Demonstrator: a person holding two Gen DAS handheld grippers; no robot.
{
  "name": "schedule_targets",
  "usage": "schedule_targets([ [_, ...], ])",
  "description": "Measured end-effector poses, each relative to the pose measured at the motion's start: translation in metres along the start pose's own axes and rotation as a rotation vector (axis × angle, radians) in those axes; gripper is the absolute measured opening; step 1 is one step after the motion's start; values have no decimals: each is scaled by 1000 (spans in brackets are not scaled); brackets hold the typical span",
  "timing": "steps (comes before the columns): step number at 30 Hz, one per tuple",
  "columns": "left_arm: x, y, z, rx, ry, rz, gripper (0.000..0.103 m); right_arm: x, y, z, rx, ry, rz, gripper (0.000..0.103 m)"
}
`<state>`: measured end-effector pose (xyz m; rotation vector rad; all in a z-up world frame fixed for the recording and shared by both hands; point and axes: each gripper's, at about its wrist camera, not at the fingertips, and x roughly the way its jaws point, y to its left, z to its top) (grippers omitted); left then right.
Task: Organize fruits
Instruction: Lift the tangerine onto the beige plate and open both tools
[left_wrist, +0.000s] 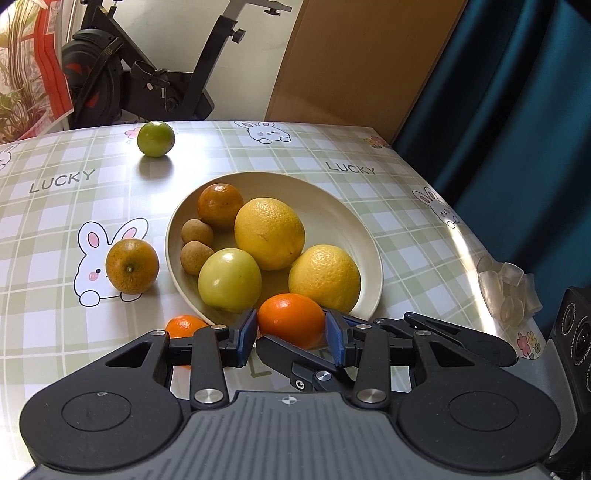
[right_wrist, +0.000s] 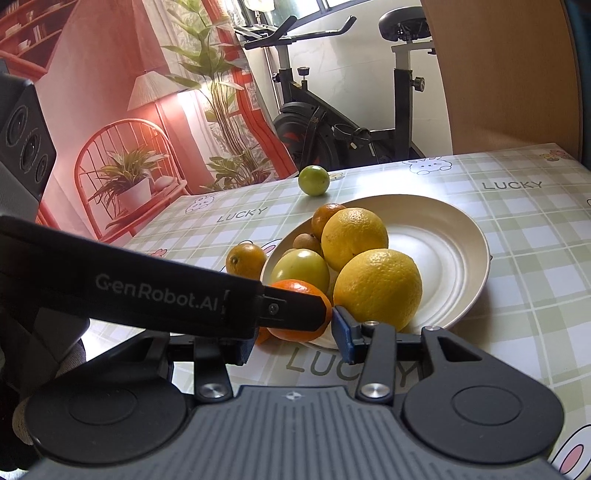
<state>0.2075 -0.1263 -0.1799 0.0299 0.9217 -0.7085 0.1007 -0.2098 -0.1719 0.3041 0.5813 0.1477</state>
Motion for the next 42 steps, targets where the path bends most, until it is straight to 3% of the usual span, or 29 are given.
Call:
schedule_targets([
  [19, 35, -1, 9, -30, 42, -11, 42, 15, -15, 1, 23, 17, -108, 46],
  [29, -5, 12, 16, -38, -38, -57, 43, -3, -4, 3, -9, -37, -112, 47],
  [34, -29, 29, 19, -31, -73, -24, 43, -8, 8, 7, -51, -67, -79, 47],
  [42, -42, 65, 16, -50, -61, 15, 42, -4, 22, 4, -91, -40, -23, 47],
])
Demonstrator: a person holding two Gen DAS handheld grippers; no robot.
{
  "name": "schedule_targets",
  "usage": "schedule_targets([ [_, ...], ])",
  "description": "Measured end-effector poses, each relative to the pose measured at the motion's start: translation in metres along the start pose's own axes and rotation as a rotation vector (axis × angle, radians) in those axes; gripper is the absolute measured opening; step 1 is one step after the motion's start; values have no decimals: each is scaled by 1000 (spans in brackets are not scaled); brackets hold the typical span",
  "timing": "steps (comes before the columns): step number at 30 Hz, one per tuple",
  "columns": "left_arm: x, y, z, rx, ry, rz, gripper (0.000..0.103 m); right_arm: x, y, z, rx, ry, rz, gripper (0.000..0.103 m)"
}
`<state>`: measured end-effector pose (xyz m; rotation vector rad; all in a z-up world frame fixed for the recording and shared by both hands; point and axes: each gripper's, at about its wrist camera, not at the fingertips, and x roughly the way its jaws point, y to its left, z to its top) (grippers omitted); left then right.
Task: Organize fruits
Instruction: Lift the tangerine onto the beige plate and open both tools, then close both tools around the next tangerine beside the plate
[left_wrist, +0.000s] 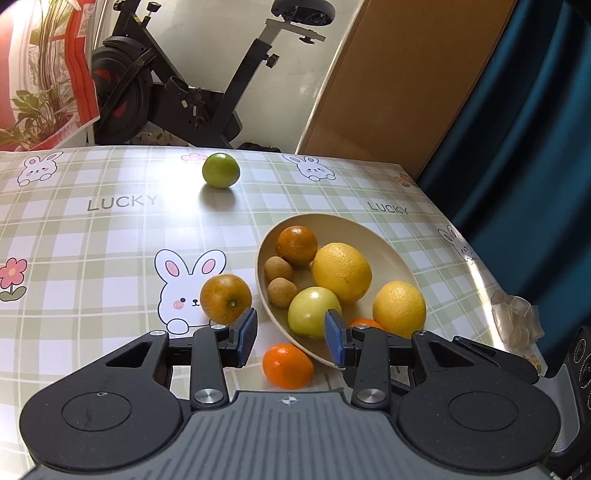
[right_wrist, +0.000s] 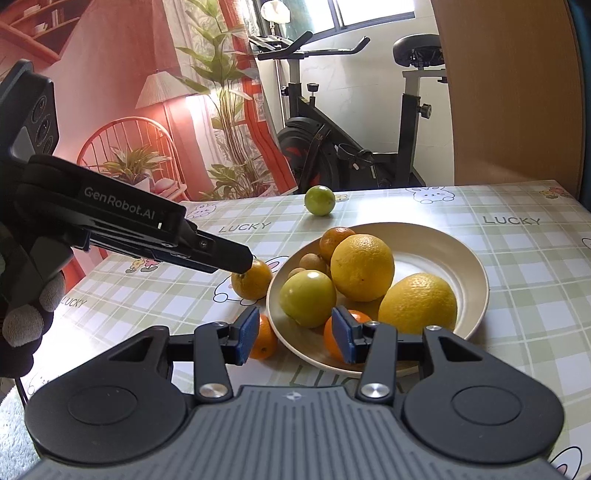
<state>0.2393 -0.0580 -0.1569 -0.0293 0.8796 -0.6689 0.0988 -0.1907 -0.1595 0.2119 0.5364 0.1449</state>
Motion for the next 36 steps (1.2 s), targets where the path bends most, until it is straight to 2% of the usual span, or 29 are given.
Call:
schedule_targets([
  [7, 10, 8, -11, 31, 44, -10, 42, 11, 11, -8, -10, 68, 69, 45],
  [18, 28, 19, -20, 16, 61, -67, 42, 36, 15, -15, 19, 153, 73, 42],
  [27, 41, 18, -21, 27, 84, -120, 42, 42, 13, -15, 49, 151, 58, 41],
  [33, 46, 19, -21, 14, 90, -129, 42, 46, 15, -13, 40, 150, 60, 41],
  [36, 48, 18, -22, 22, 94, -107, 42, 50, 15, -13, 41, 154, 68, 41],
])
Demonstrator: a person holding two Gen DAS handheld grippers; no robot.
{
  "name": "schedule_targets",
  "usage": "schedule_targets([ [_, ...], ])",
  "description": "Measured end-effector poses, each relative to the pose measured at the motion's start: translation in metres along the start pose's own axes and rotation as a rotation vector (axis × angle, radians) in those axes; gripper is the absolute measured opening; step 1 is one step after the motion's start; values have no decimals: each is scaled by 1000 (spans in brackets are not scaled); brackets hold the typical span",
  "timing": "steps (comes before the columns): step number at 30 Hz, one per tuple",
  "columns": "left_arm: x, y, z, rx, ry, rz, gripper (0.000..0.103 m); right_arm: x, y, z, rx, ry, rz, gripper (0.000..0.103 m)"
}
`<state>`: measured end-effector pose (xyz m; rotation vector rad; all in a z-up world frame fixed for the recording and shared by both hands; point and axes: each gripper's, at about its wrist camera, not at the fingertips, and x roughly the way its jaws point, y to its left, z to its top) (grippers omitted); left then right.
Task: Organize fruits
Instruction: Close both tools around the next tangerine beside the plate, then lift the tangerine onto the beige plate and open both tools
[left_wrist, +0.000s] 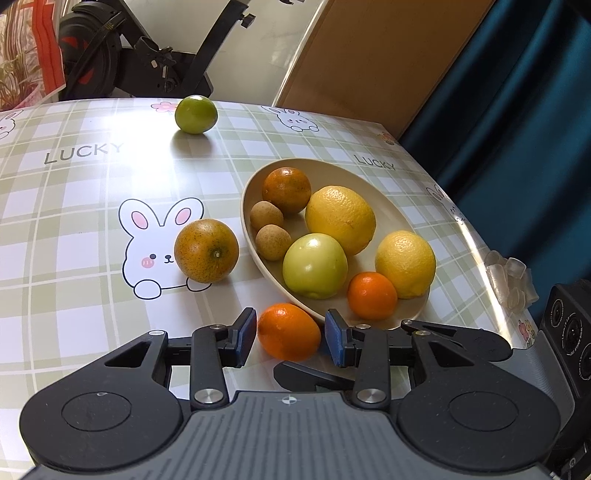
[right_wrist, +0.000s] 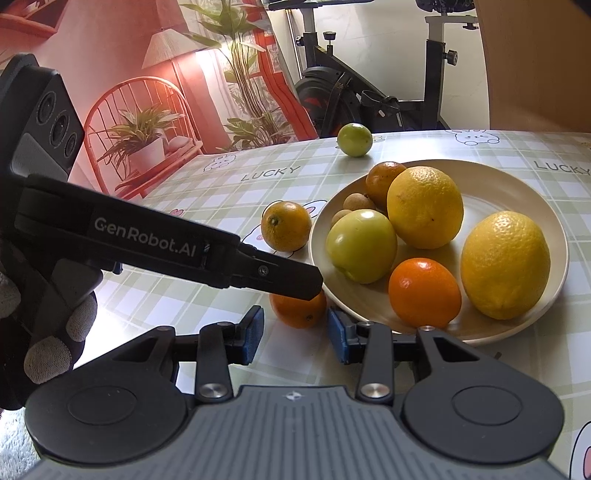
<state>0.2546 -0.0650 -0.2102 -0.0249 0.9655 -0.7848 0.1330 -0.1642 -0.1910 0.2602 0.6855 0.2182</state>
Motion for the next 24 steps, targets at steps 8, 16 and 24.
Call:
schedule_targets([
  [8, 3, 0, -6, 1, 2, 12, 42, 3, 1, -1, -8, -1, 5, 39],
  [16, -9, -10, -13, 14, -35, 30, 42, -4, 0, -2, -6, -12, 25, 38],
  [24, -23, -30, -4, 41, -89, 22, 42, -26, 2, 5, -13, -89, 31, 38],
])
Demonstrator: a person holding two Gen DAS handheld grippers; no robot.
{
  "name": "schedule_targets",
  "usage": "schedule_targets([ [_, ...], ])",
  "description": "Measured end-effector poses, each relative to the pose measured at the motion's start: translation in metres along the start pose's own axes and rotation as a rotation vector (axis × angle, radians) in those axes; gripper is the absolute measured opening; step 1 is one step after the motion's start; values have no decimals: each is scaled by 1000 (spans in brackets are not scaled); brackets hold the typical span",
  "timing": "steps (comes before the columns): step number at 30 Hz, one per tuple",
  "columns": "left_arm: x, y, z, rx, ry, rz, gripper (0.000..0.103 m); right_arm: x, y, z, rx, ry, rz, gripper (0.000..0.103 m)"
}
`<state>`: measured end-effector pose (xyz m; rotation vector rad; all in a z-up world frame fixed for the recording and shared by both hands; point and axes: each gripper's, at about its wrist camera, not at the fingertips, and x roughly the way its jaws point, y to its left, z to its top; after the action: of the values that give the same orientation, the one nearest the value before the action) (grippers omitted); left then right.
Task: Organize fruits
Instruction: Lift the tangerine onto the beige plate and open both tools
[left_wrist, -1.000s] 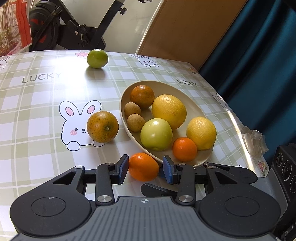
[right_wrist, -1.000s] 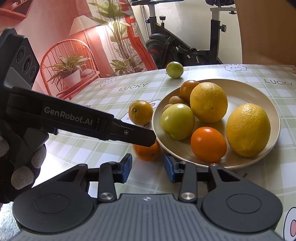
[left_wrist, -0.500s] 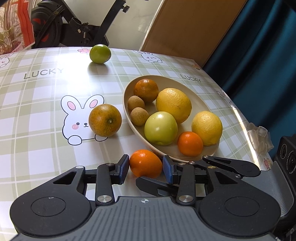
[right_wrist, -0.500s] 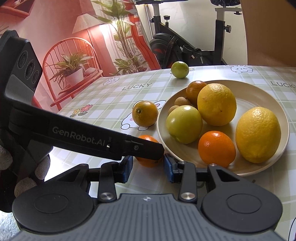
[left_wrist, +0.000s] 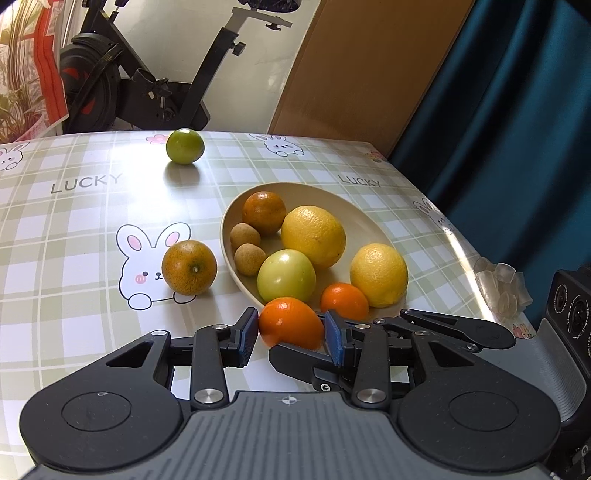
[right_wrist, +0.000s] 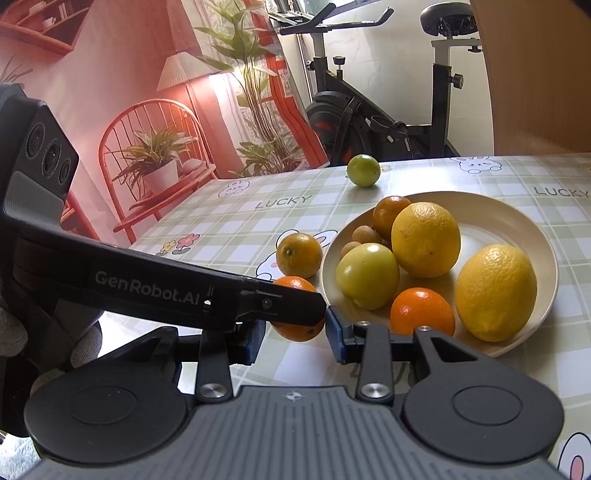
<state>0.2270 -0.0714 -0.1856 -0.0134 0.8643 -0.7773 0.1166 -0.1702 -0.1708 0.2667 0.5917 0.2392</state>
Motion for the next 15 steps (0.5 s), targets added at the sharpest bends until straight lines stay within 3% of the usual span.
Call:
schedule_targets([
  [15, 34, -31, 14, 26, 42, 15, 42, -16, -37, 1, 123, -44, -59, 38],
])
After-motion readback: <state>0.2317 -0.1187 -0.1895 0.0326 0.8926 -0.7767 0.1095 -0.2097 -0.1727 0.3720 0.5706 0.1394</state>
